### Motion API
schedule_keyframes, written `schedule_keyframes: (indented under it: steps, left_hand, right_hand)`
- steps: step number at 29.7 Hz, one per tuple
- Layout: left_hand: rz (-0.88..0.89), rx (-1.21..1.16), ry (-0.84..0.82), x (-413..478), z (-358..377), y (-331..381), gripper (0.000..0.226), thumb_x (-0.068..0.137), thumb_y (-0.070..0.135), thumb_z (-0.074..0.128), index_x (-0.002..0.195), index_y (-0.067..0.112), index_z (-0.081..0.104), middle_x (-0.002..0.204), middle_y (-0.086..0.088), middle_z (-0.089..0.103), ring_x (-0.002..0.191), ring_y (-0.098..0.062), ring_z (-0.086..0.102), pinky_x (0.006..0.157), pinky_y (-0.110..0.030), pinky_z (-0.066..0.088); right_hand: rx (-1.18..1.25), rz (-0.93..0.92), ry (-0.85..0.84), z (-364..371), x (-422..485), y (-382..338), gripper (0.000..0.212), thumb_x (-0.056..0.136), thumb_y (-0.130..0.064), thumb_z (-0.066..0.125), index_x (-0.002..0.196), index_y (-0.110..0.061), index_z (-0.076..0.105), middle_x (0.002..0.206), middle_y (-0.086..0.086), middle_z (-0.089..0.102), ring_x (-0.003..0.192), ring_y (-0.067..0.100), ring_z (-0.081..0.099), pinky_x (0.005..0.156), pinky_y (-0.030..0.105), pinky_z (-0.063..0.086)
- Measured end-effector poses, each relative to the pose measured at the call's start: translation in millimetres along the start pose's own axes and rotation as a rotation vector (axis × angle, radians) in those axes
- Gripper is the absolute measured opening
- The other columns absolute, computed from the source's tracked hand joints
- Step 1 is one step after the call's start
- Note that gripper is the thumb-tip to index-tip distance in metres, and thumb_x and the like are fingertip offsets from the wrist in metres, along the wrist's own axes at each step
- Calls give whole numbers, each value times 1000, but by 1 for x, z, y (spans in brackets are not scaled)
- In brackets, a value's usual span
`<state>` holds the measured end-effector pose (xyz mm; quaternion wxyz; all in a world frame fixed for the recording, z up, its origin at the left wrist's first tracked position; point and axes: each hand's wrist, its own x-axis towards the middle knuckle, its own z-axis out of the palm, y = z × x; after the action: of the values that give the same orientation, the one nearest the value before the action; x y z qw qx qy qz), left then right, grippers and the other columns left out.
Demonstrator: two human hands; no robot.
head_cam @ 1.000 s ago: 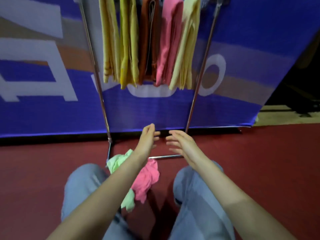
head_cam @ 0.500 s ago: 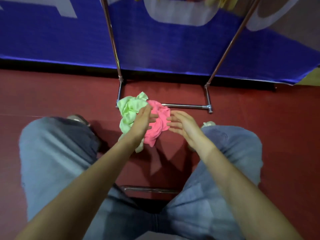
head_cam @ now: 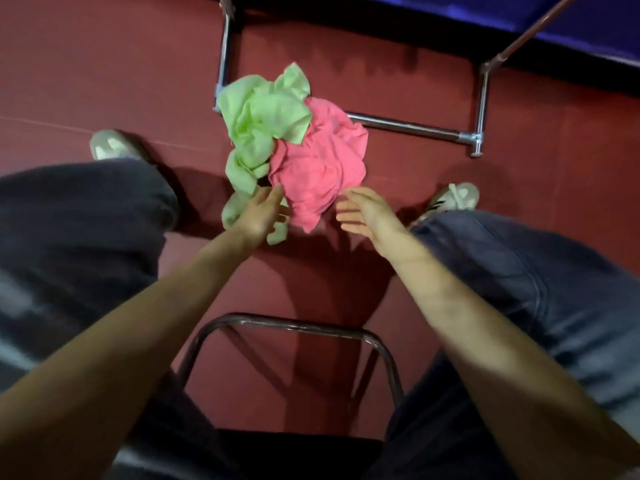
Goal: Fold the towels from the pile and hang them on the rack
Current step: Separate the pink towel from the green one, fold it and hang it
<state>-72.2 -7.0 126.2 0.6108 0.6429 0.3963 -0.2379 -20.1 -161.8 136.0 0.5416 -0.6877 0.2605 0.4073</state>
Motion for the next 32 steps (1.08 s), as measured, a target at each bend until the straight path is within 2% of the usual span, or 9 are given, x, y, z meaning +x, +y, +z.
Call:
schedule_keyframes:
  steps: [4, 9, 12, 17, 21, 24, 27, 29, 32]
  left_hand:
    - [-100, 51, -59, 40, 6, -20, 45, 96, 38, 27, 128, 8, 38, 98, -10, 57, 91, -22, 53, 64, -25, 36]
    - [-133, 78, -53, 90, -7, -41, 48, 97, 38, 25, 130, 5, 37, 96, -11, 54, 72, -13, 50, 61, -22, 37]
    - [-140, 97, -21, 117, -16, -59, 49, 97, 38, 24, 129, 3, 39, 97, -14, 53, 66, -9, 47, 59, -20, 37]
    - [-172, 141, -78, 133, -12, -67, 50, 97, 38, 23, 129, 4, 41, 119, -23, 58, 74, -16, 53, 53, -14, 43]
    - [-208, 142, -94, 143, -7, -78, 50, 98, 32, 23, 130, -2, 39, 130, -21, 50, 64, -5, 48, 40, -2, 37]
    - [-240, 117, -100, 147, -11, -84, 52, 98, 36, 22, 128, -1, 41, 109, -17, 56, 65, -8, 49, 50, -13, 43]
    - [-295, 53, -79, 148, -18, -84, 51, 97, 39, 20, 124, 4, 45, 89, -6, 57, 67, -11, 49, 64, -23, 37]
    - [-303, 36, -55, 148, -23, -81, 48, 97, 41, 20, 119, 9, 48, 79, -1, 56, 68, -12, 51, 67, -25, 37]
    - [-283, 24, -30, 143, -25, -73, 39, 96, 43, 22, 104, 16, 48, 77, 1, 56, 69, -12, 53, 68, -27, 40]
  right_hand:
    - [-51, 78, -10, 2, 43, 9, 34, 95, -18, 40, 125, -4, 47, 88, 5, 57, 71, 16, 54, 65, 23, 45]
    - [-83, 192, 20, 19, 92, 36, 33, 95, -17, 39, 124, -4, 46, 127, 22, 52, 95, 27, 57, 63, 23, 44]
    - [-92, 235, 13, 32, 117, 66, 33, 93, -15, 40, 124, -6, 46, 113, 16, 52, 78, 16, 55, 63, 24, 44]
    - [-140, 238, 20, 36, 152, 82, 33, 92, -14, 40, 124, -12, 48, 112, 4, 48, 99, 18, 45, 83, 34, 43]
    - [-161, 317, 2, 44, 176, 93, 36, 91, -17, 40, 126, -21, 46, 114, -3, 43, 102, 15, 40, 84, 33, 36]
    - [-154, 275, 36, 49, 186, 100, 37, 88, -14, 45, 124, -19, 50, 111, -2, 46, 86, 10, 45, 72, 25, 37]
    - [-87, 250, 44, 52, 182, 107, 51, 78, -17, 53, 128, -9, 48, 118, 3, 51, 93, 10, 46, 64, 9, 36]
    - [14, 227, 12, 54, 177, 112, 60, 75, -14, 53, 130, 4, 40, 122, 11, 49, 85, 7, 48, 52, 1, 37]
    - [128, 221, 21, 59, 173, 110, 40, 91, -1, 39, 130, 9, 38, 114, 12, 52, 72, 7, 46, 42, -1, 34]
